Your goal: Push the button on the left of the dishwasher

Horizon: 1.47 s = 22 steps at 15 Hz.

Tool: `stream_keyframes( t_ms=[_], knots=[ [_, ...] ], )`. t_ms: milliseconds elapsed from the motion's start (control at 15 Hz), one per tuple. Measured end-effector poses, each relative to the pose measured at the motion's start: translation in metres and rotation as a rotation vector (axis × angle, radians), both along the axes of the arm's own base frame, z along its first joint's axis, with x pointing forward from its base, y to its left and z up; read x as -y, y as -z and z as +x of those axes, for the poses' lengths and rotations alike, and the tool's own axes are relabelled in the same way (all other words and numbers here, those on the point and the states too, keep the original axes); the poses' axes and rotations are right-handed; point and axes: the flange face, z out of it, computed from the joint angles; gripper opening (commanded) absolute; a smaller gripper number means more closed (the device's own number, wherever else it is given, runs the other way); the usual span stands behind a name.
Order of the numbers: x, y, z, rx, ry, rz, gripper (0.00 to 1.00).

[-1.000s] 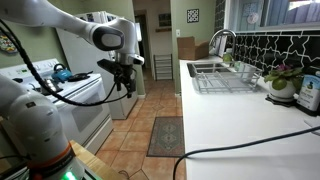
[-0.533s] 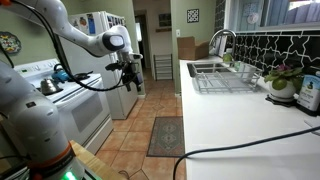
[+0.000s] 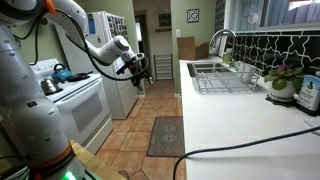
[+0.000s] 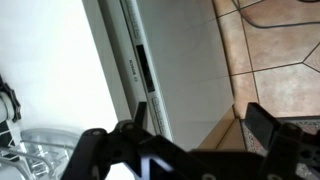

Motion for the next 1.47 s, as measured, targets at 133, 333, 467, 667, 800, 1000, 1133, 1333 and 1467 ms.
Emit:
stream_keyframes(
  t_ms=[133,333,467,667,800,1000,1133,1333,1467],
  knots=[
    [-0.004,0.009,0.017,-0.006,-0.063,-0.068,1.0],
    [-0.019,0.026,0.036,-0.026,-0.146,-0.079,1.0],
    [-0.025,0.036,0.043,-0.036,-0.176,-0.066,1.0],
    [-0.024,0.035,0.044,-0.032,-0.173,-0.067,1.0],
    [-0.024,0.033,0.044,-0.029,-0.172,-0.067,1.0],
    [-0.024,0.033,0.044,-0.029,-0.172,-0.067,1.0],
    [-0.024,0.033,0.044,-0.029,-0.172,-0.067,1.0],
    [-0.025,0.034,0.046,-0.029,-0.18,-0.08,1.0],
    [-0.027,0.041,0.049,-0.032,-0.198,-0.117,1.0]
  ],
)
